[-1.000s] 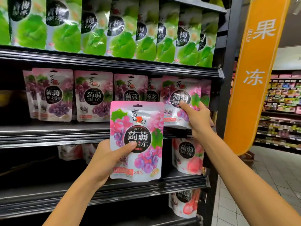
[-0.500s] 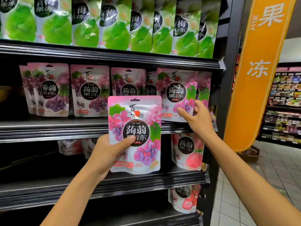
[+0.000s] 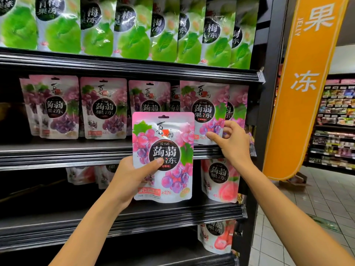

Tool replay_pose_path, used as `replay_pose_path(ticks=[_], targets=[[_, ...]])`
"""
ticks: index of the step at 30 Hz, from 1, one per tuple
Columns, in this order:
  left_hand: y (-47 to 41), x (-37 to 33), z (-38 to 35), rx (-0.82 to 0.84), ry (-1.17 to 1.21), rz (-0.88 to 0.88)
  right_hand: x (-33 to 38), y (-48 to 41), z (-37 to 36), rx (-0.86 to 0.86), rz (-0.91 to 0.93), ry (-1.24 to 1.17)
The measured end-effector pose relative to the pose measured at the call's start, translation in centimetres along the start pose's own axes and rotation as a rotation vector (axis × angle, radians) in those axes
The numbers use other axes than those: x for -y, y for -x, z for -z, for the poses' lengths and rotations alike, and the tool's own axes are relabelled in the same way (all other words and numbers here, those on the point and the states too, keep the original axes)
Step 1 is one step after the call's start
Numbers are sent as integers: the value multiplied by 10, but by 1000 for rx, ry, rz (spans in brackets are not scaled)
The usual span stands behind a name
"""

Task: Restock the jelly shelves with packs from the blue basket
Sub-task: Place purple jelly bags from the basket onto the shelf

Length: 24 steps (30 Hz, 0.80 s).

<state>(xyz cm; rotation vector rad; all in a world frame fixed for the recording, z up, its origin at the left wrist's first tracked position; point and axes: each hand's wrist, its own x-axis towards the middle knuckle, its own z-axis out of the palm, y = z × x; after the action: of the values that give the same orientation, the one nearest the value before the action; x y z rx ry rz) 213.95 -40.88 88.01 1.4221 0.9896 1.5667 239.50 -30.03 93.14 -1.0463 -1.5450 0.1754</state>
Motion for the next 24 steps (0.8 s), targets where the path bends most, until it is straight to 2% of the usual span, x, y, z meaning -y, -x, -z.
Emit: replay_pose_path(ticks=[7,11,12,13,15,17,20,24], targets=[[-4,-6,-3,-12,19,-9,4,9,3,-29,-3,-37],[-8,-17,-9,-9,32,-40,21,26,7,-244,90,-27],[-10,-19,-11,-9,34,-52,26,32,8,-241,106,-78],[-11,-23,-13,-10,33,-58,32,37,8,-165,98,-167],[-16,-31,-16,0,28,-78,44,48,7,132,-22,-414],[-22,-38,-20,11,8,-101,53,54,6,357,-143,-529],[-30,-46,-28,-5,-33,-132,60,56,5,404,-199,-599],[-42,-58,-33,-65,-44,-24,64,44,0,306,-295,-670]])
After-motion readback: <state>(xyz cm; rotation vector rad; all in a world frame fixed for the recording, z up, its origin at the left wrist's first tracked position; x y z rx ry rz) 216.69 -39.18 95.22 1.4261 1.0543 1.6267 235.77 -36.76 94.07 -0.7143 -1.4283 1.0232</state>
